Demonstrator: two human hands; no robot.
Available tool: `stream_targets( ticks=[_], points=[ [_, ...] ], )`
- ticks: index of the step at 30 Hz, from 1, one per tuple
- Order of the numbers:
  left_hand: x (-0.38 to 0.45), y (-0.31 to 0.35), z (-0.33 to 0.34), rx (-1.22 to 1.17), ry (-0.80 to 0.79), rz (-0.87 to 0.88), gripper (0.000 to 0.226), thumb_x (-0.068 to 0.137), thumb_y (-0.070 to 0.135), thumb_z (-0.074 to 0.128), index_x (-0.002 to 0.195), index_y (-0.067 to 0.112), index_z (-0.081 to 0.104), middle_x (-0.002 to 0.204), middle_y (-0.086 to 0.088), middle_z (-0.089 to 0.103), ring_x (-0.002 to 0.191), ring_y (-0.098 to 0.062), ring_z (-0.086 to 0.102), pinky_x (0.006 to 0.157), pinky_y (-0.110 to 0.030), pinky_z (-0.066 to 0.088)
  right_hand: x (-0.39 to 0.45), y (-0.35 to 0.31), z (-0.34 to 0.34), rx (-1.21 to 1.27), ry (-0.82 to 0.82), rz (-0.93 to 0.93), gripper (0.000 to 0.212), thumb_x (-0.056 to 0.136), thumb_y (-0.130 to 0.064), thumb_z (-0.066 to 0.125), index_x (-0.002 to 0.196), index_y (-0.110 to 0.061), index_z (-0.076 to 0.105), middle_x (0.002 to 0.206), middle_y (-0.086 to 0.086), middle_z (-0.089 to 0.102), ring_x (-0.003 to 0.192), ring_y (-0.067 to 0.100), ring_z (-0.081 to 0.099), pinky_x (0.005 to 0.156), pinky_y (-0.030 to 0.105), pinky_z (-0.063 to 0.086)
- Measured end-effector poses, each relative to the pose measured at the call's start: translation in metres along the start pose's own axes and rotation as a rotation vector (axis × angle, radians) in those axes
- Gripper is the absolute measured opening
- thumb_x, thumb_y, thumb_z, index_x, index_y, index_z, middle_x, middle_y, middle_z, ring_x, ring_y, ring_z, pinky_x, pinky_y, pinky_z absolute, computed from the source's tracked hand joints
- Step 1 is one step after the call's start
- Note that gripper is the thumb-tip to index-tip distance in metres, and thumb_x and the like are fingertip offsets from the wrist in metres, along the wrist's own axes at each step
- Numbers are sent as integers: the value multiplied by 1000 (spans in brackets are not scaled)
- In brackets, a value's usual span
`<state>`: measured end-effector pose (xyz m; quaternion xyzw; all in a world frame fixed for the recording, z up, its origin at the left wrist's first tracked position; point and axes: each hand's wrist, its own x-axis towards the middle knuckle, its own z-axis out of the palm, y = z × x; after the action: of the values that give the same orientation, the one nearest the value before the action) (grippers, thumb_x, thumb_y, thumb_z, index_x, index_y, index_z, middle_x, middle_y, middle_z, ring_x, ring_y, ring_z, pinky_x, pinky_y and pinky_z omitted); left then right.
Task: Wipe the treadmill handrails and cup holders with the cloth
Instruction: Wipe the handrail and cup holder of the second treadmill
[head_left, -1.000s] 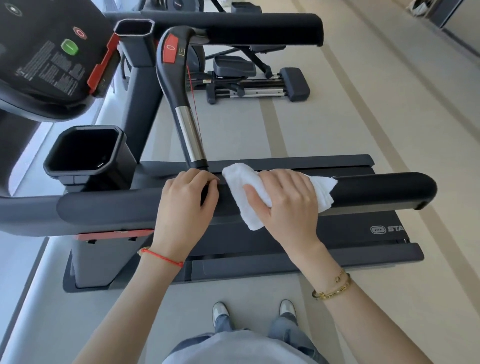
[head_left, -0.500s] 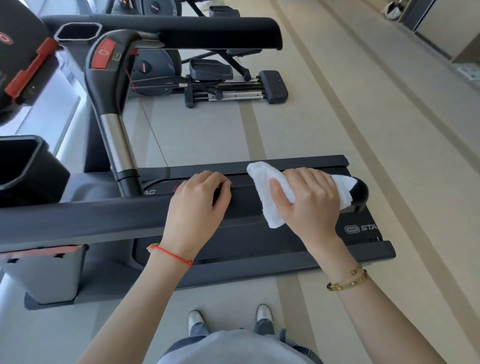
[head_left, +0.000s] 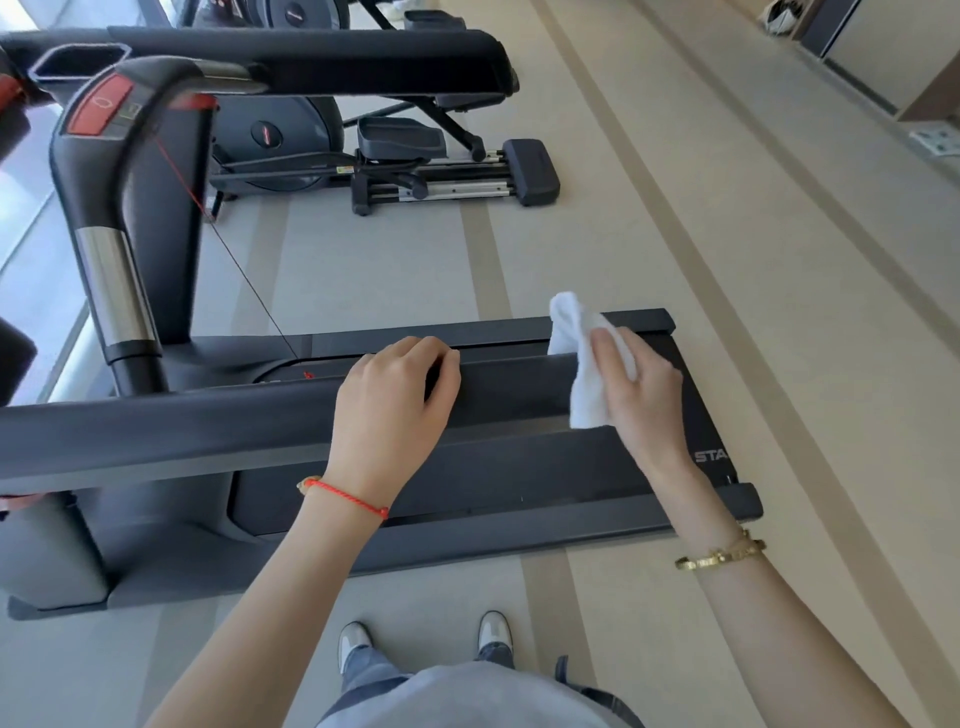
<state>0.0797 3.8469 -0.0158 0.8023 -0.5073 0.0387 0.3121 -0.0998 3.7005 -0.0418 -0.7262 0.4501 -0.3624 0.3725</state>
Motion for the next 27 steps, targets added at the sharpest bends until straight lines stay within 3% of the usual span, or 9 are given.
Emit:
stream_targets(
  ticks=[2, 6, 8, 10, 14, 18, 21, 24, 27],
  points=[
    [1, 7, 6, 60, 14, 6, 31, 100, 29, 47, 79, 15, 63, 63, 3, 58, 55, -24, 50, 56, -29, 35, -10, 3, 2, 2, 13, -40, 31, 93, -51, 48, 80, -24, 57, 72, -10, 59, 68, 5, 55, 61, 25, 42],
    [2, 14, 13, 211, 54, -5, 41, 99, 28, 46, 62, 13, 53, 47, 2, 43, 44, -23, 39, 51, -27, 20, -24, 8, 2, -15, 7, -154, 28, 94, -51, 52, 108, -28, 60, 100, -14, 61, 96, 9, 61, 78, 20, 47],
    [3, 16, 14, 241, 65, -10, 44, 97, 25, 47, 55, 13, 45, 44, 3, 37, 43, -22, 34, 47, -24, 15, -14, 5, -2, -71, -49, -187, 25, 92, -51, 53, 98, -28, 60, 90, -11, 62, 86, 10, 60, 71, 24, 48],
    [3, 15, 16, 254, 65, -22, 45, 96, 23, 46, 53, 13, 44, 44, 2, 37, 43, -22, 34, 47, -20, 14, 6, -4, -6, -112, -184, -133, 37, 87, -59, 52, 81, -24, 59, 74, -5, 62, 71, 13, 59, 62, 33, 48],
    [3, 15, 19, 277, 89, -57, 44, 94, 22, 47, 51, 13, 43, 44, 1, 37, 44, -24, 35, 48, -21, 13, 32, -10, -9, -57, -424, 12, 55, 78, -71, 50, 79, -19, 67, 71, -1, 67, 73, 16, 63, 70, 41, 52],
    [2, 14, 22, 309, 123, -61, 43, 93, 21, 49, 51, 13, 41, 44, 0, 36, 44, -25, 35, 49, -19, 11, 10, 5, -6, -5, -214, -88, 35, 89, -56, 53, 80, -23, 59, 71, -5, 61, 68, 13, 58, 60, 33, 48],
    [3, 11, 25, 324, 140, -62, 43, 93, 22, 48, 51, 13, 43, 44, 1, 37, 44, -25, 37, 49, -18, 11, -5, 10, -5, -5, -121, -223, 25, 95, -51, 51, 99, -28, 60, 88, -16, 61, 84, 9, 60, 68, 18, 46],
    [3, 11, 26, 333, 163, -58, 42, 92, 22, 49, 51, 14, 44, 44, 2, 37, 44, -24, 36, 49, -18, 11, -4, 6, -8, -66, -132, -292, 31, 94, -52, 48, 102, -25, 61, 88, -15, 59, 83, 10, 58, 69, 24, 48],
    [2, 10, 27, 336, 176, -58, 42, 92, 22, 49, 51, 14, 44, 44, 2, 37, 44, -25, 36, 49, -18, 10, 8, -7, -10, -211, -232, -334, 38, 90, -57, 47, 91, -21, 60, 80, -6, 59, 73, 16, 56, 63, 34, 48]
  ],
)
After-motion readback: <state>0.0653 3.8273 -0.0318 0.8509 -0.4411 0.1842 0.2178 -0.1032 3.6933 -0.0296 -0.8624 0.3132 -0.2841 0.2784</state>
